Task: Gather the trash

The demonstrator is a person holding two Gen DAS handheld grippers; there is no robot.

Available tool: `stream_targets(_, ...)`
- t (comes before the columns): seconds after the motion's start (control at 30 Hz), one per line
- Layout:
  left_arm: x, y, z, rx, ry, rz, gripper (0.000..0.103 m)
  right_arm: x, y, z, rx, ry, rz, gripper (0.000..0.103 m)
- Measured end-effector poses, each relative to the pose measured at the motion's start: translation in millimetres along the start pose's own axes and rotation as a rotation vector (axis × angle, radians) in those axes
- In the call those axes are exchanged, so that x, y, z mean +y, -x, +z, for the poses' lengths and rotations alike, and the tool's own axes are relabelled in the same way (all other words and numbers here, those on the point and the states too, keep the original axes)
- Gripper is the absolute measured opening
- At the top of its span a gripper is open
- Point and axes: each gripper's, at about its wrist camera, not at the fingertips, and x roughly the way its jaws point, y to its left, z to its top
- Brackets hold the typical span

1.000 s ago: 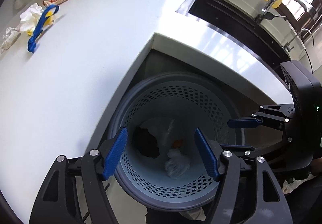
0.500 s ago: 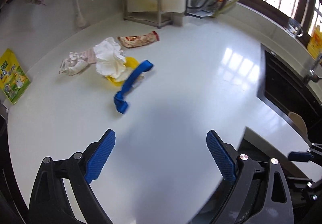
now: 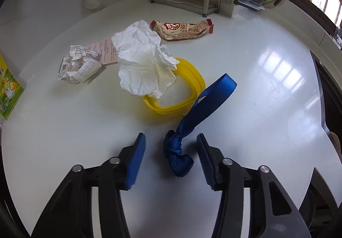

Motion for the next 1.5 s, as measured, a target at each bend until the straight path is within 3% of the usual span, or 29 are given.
stream_targets(0.07,-1,0,1,-0.004,-0.019,0.001,0.016,3,-3,12,-0.007,0.018,0.000,0.060)
stream_targets(0.27,7,23,3,-0.049,0.018,-0.037,0.015,20,-32,80,-0.048,0.083,0.031,0.060)
stream_targets(0.43,21,50,-7,-0.085,0.037,-0.023,0.015,48,-75,151,-0.067,0.145,0.070,0.060)
stream_targets(0.7,57,73,-39,-0.073,0.104,0.004,0.015,114,-162,222,0.009,0.297,0.078,0.060)
stream_targets(0.83,69,77,-44,-0.070,0.128,0.007,0.015,128,-197,233,0.040,0.359,-0.011,0.060)
stream_targets(0.93,72,80,-43,-0.082,0.136,0.005,0.015,124,-216,235,0.082,0.355,-0.029,0.058)
stream_targets(0.97,72,82,-45,-0.087,0.138,0.002,0.015,122,-220,234,0.097,0.358,-0.033,0.052)
stream_targets(1.0,72,85,-46,-0.091,0.138,0.000,0.015,120,-222,234,0.110,0.358,-0.032,0.031)
stream_targets(1.03,71,84,-45,-0.095,0.138,-0.002,0.015,117,-222,234,0.113,0.348,-0.027,0.018)
stream_targets(1.1,71,84,-44,-0.098,0.137,-0.010,0.015,110,-212,234,0.080,0.307,0.008,0.010)
stream_targets(1.5,57,92,-41,-0.124,0.132,-0.031,0.015,87,-122,214,-0.071,0.207,0.132,0.006)
